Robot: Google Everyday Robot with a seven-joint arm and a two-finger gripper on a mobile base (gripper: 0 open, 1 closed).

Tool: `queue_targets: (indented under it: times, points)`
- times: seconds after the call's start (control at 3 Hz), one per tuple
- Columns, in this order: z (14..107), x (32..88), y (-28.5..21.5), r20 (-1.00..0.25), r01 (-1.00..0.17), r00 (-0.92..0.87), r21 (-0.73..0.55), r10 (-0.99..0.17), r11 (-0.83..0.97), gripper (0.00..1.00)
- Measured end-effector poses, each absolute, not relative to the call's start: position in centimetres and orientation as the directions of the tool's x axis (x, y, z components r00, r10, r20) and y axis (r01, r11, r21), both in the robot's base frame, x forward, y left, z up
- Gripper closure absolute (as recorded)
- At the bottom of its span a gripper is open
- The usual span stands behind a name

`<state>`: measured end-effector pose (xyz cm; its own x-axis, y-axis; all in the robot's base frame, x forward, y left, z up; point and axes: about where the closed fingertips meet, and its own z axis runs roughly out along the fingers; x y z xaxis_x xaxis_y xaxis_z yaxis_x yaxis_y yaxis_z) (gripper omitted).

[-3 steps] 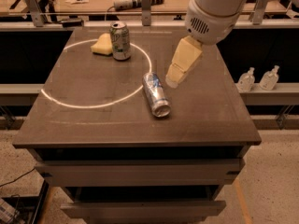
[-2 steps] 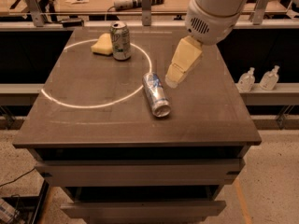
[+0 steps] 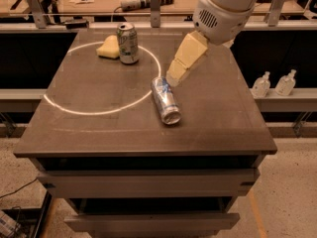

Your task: Place redbull can upright

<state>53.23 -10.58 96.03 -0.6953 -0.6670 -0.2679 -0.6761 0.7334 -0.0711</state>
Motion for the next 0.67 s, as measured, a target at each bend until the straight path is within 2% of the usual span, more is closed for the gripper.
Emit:
queue_targets:
  times: [0.33,0.67]
  points:
    - [94.7,54.2,-8.8,-0.199,-0.599,-0.788,0.028,-0.583,0.800,0.00]
    - [93.6,55.2,-5.7,-0.150,-0.518,-0.850,0.060,-0.505,0.853,0.00]
